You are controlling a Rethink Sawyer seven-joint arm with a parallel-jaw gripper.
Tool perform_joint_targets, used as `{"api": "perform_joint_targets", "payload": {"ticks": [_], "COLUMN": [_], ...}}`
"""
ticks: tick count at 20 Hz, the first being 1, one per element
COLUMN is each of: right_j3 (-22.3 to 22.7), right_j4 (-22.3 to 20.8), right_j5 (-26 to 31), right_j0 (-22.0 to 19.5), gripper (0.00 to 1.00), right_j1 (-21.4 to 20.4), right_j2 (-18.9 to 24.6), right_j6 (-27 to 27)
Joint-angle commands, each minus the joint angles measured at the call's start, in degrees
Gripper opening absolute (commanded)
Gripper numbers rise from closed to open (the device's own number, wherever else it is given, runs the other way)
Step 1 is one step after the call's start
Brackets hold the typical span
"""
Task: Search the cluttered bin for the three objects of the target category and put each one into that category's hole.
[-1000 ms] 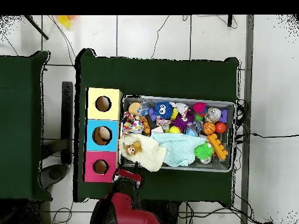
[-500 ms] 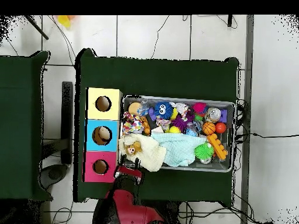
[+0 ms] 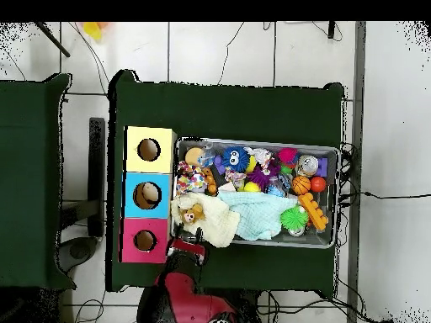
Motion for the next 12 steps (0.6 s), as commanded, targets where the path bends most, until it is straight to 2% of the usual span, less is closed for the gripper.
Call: {"api": "perform_joint_targets", "payload": {"ticks": [1, 12], "right_j3": [-11.9, -13.3], "right_j4": [-2.0, -2.7], "right_j5": [-5.5, -6.1], "right_j0": [-3.2, -3.4], "gripper": [1.00, 1.00], "right_j1": [6.0, 7.5], "right_j2": [4.1, 3.9], "right_j6": [8.6, 8.6]}}
